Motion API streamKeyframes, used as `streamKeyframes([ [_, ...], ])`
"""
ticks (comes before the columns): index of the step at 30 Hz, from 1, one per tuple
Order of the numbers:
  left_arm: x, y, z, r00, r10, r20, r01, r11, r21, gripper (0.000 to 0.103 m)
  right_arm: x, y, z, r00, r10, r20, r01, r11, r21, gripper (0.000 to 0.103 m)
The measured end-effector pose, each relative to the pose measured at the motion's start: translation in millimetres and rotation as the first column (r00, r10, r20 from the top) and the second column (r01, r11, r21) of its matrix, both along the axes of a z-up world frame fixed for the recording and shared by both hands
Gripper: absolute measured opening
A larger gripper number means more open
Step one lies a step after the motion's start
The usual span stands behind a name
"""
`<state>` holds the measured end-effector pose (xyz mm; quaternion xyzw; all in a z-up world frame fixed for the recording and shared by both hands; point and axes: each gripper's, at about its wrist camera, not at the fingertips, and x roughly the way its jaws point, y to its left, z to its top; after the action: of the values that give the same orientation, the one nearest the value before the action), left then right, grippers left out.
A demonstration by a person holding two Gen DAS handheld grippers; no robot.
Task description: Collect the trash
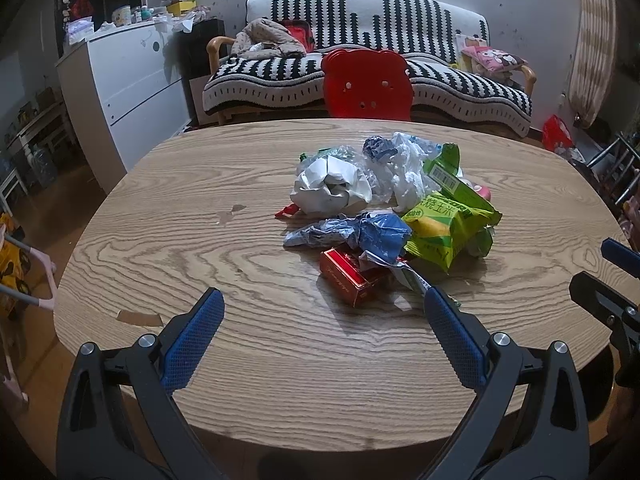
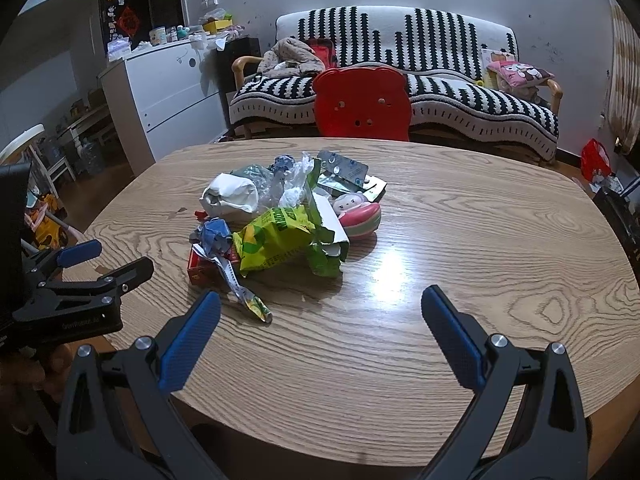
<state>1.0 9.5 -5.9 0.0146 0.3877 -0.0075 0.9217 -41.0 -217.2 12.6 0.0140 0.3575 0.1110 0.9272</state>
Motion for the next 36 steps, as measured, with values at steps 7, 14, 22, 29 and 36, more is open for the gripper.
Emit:
streamKeyframes([
  [7,0.0,-0.8,-1.0,1.0,0.004,-0.004,-0.004,1.0,0.0,0.098,0.1,-1.2,0.7,1.0,0.002,0.0,-0.002,1.0,-0.002,0.097],
  [14,1.3,-0.8,-1.0,1.0,0.008,-0.01,-0.008,1.0,0.003,0.098,0.2,-1.0,1.1,1.0,0.002,0.001,-0.002,1.0,-0.002,0.097],
  [22,2.0,-0.4,-1.4,1.0,0.008,-0.012,-0.008,1.0,0.002,0.098,1.9,-3.0,0.2,1.0,-0.003,-0.006,0.003,1.0,0.002,0.097],
  [29,1.7,-0.9,-4.3,1.0,-0.013,-0.019,0.013,1.0,-0.006,0.098,10.6,-12.8,-2.7,0.999,-0.01,-0.031,0.011,0.999,0.039,0.097],
  [36,18.3,-6.9,-9.5,0.998,-0.041,-0.048,0.04,0.999,-0.021,0.098,35.9,-18.1,-2.0,0.999,-0.018,-0.046,0.021,0.998,0.065,0.09],
])
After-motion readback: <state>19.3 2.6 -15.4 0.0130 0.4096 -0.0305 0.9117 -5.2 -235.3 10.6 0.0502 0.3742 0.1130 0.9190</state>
